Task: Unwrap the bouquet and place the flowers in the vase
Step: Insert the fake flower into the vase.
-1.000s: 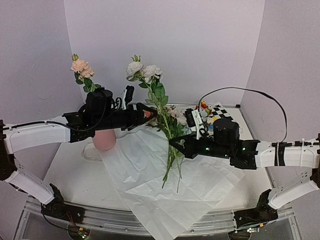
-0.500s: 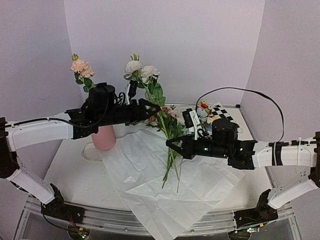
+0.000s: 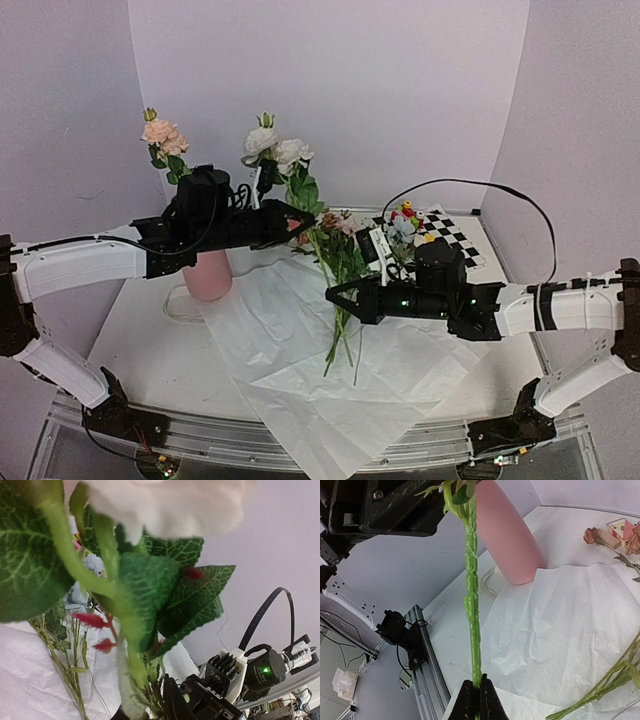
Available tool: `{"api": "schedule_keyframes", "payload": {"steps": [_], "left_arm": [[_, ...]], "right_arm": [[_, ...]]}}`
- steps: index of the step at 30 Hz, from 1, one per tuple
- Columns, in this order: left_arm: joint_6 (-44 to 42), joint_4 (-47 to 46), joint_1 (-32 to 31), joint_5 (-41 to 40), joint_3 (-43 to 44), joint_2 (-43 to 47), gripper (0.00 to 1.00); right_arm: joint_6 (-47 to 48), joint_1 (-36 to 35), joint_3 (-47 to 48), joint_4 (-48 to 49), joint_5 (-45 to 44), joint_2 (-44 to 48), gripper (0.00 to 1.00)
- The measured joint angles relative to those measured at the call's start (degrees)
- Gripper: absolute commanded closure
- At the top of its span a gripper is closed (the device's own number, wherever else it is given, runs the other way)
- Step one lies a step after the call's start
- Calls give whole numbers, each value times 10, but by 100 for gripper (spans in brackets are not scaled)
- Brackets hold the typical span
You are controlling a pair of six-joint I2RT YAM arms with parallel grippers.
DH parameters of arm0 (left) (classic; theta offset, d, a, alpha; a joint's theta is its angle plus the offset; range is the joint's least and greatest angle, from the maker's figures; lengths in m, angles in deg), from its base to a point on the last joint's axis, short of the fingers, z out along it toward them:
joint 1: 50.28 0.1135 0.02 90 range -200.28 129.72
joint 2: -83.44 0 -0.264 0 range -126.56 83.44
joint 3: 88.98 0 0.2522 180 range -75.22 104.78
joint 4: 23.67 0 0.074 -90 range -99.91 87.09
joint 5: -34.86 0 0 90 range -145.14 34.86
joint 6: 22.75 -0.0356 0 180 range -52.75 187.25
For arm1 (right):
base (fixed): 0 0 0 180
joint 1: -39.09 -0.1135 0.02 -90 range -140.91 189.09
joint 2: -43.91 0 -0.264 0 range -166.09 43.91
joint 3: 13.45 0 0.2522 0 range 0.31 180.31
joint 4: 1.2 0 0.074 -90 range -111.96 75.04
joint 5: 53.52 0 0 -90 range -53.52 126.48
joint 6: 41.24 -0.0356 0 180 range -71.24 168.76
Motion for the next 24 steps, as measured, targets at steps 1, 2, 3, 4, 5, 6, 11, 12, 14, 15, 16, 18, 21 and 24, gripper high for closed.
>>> {"api": "schedule_keyframes", "payload": {"steps": [1, 2, 3, 4, 5, 6, 11, 12, 14, 15, 16, 18, 21, 24], "left_arm": [[-1, 0, 0, -3, 0, 1, 100], [-1, 0, 0, -6, 0, 2, 100], [-3, 0, -1, -9, -1, 5, 100], [-4, 0, -2, -13, -3, 9, 100], [-5, 0, -3, -18, -6, 14, 100], [-6, 0, -4, -23, -9, 20, 100], [-15, 1, -3, -48, -25, 50, 100], [-19, 1, -3, -53, -28, 55, 100], [-29, 9, -3, -63, -34, 67, 100], [-36, 16, -3, -71, -35, 73, 100], [-43, 24, -3, -80, -35, 79, 100], [-62, 43, -3, -103, -35, 90, 100], [-96, 93, -3, -153, -25, 108, 100], [-134, 141, -3, -212, -6, 127, 100]], "right_arm": [[0, 0, 0, 2, 0, -1, 93], [0, 0, 0, 3, -1, -2, 90], [1, 0, 0, 5, -1, -2, 85], [1, 0, 0, 6, -1, -2, 80], [2, 0, 0, 7, -1, -3, 76], [1, 0, 0, 8, -1, -3, 69], [1, -2, 0, 6, -3, -3, 41], [1, -2, 0, 6, -4, -3, 37], [2, -2, 0, 5, -6, -3, 32], [4, -2, 0, 4, -7, -3, 31], [5, -2, 0, 3, -9, -3, 30], [4, -2, 0, 1, -13, -3, 30], [5, -3, -1, 0, -22, -3, 29], [5, -3, -2, -4, -36, -2, 29]]}}
